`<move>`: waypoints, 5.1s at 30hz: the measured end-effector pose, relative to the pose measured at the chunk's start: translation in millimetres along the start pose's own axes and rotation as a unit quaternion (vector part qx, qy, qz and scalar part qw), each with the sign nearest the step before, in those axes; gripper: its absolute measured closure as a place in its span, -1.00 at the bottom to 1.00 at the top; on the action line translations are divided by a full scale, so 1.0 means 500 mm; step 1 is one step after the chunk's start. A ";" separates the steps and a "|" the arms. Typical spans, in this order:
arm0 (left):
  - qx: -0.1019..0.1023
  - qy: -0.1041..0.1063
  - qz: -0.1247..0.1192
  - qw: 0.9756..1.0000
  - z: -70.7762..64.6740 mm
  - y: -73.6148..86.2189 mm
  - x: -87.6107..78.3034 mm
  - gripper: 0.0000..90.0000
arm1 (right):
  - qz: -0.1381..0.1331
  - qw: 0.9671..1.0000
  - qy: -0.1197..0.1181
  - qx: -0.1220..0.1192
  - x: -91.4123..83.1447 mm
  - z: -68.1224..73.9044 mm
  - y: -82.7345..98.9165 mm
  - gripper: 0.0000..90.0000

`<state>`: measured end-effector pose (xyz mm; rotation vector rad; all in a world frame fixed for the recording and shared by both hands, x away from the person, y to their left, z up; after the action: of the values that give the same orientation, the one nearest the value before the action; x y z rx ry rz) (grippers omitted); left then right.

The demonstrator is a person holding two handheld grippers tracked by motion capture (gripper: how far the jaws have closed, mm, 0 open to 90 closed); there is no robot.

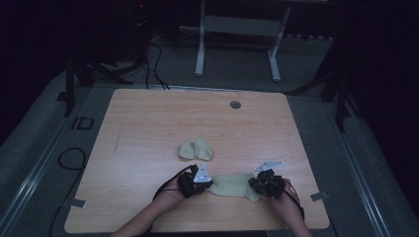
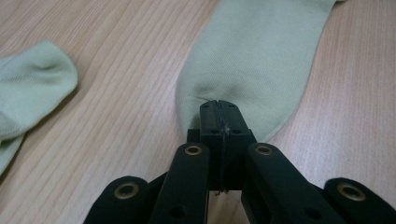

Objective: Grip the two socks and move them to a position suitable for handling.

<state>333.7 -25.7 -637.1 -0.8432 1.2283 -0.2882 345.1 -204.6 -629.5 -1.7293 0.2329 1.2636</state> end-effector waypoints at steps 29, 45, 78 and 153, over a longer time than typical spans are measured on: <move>-0.082 0.003 -0.038 0.996 0.005 0.034 -0.104 -0.02 | -0.044 0.998 -0.041 -0.022 -0.024 0.037 -0.105 0.10; -0.135 -0.027 -0.038 0.990 0.034 0.133 -0.169 -0.07 | -0.042 0.994 -0.077 -0.070 0.034 0.105 -0.246 0.01; -0.215 -0.081 -0.039 0.972 0.096 0.199 -0.199 -0.95 | 0.002 0.997 -0.013 -0.073 0.265 0.162 -0.375 -0.07; -0.146 -0.037 -0.011 0.989 0.096 0.092 -0.130 -0.76 | 0.031 0.999 0.026 0.002 0.132 -0.021 -0.212 -0.17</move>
<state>344.0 64.7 -619.1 -1.1108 1.2093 -0.0948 447.5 -132.8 -622.8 -1.7650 0.3210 1.2637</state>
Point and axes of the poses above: each handheld gripper's, and its own axes: x roughly forward along the jaws, y roughly out of its underside, z roughly to its left, the point moved 10 cm from there along x, roughly forward along the jaws, and after that the axes turned 1 degree about y, right-handed, at the moved point
